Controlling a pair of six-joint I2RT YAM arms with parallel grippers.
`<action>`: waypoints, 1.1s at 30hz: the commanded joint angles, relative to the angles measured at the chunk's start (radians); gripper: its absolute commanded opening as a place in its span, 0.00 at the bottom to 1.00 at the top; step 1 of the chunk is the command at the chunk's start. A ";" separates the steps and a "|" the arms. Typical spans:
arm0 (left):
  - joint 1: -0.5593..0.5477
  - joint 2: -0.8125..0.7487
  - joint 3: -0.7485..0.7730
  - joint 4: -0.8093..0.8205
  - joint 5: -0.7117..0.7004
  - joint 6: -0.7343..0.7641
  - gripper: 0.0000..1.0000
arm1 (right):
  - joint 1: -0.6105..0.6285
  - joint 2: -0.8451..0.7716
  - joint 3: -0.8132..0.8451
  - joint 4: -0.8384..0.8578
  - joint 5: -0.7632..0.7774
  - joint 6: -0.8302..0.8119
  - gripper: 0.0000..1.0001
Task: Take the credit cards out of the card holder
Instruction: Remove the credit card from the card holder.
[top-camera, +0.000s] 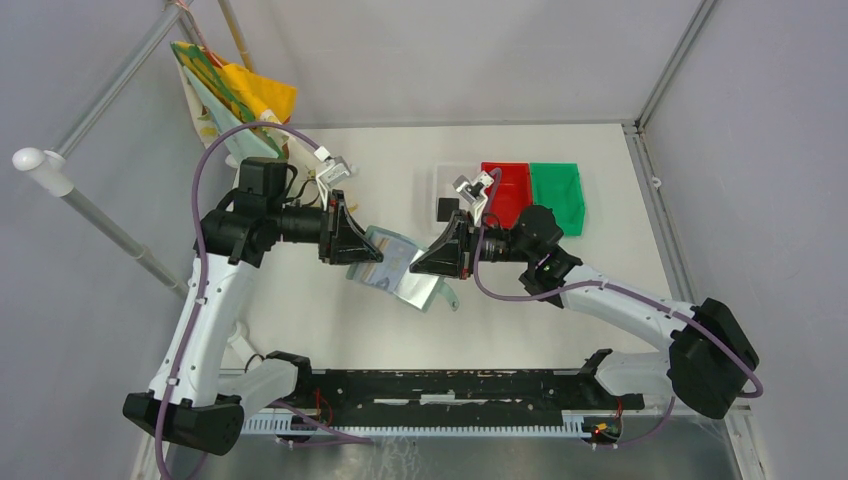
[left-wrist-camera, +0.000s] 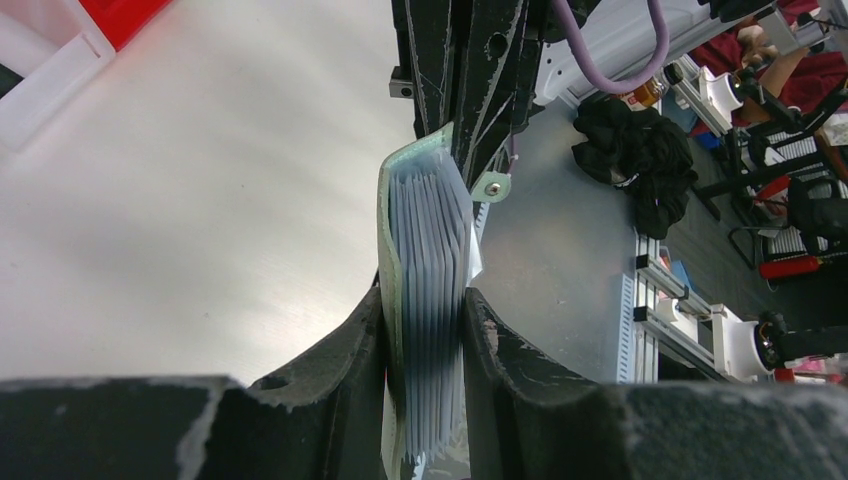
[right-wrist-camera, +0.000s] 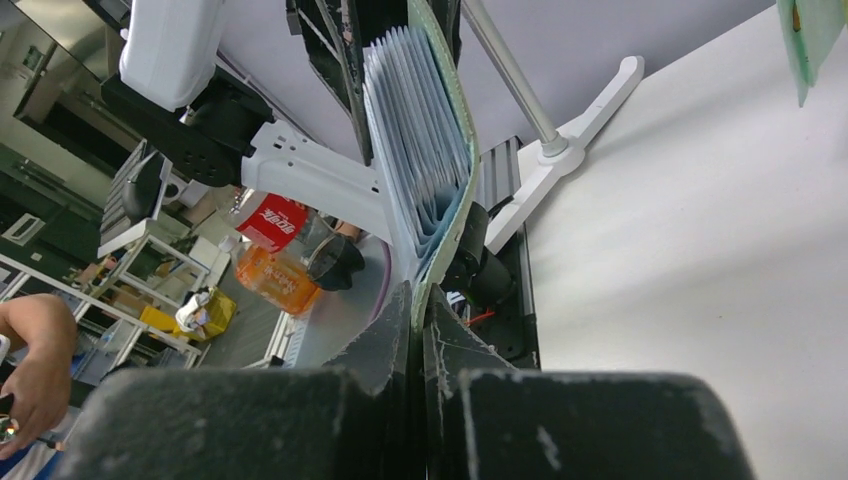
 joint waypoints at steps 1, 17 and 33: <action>0.008 -0.024 -0.015 0.075 -0.008 -0.031 0.33 | 0.005 -0.017 0.004 0.199 0.003 0.094 0.00; 0.007 -0.014 0.021 -0.118 0.174 0.138 0.49 | -0.002 -0.022 -0.005 0.180 0.058 0.097 0.00; 0.008 -0.062 -0.055 0.138 -0.044 -0.044 0.52 | 0.000 -0.031 0.000 0.189 0.090 0.164 0.00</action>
